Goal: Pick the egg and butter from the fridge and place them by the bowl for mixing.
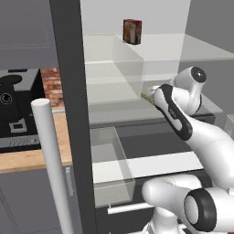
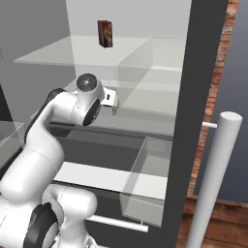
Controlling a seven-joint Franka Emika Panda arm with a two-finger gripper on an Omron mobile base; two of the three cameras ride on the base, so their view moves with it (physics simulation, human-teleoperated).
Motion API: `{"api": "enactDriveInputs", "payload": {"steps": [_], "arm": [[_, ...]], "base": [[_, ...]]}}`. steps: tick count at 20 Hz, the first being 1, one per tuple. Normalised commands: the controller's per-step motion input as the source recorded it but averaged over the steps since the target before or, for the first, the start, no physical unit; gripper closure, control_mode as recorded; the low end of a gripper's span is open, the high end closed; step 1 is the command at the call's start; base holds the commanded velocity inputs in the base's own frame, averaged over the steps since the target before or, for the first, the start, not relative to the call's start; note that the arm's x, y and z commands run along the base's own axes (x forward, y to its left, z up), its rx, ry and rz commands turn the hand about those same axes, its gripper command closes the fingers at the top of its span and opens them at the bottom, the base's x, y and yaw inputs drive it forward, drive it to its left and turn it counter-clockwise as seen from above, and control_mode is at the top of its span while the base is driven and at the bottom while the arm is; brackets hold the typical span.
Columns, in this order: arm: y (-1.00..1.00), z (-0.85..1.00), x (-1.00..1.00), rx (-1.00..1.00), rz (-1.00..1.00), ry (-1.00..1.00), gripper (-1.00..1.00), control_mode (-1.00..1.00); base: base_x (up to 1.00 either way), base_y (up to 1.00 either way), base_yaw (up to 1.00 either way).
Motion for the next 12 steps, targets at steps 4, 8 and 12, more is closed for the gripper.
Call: {"api": "enactDriveInputs", "payload": {"steps": [4,8,12], "arm": [[-0.05,-0.28,0.29,-0.02,0.01,-0.02,-1.00,-1.00],[-0.05,-0.29,0.29,0.00,0.00,0.00,-1.00,-1.00],[-0.02,-0.21,0.29,0.00,0.00,-0.03,-1.00,-1.00]], "base": [[0.00,0.00,0.00],[0.00,0.00,0.00],[0.00,0.00,0.00]]}}
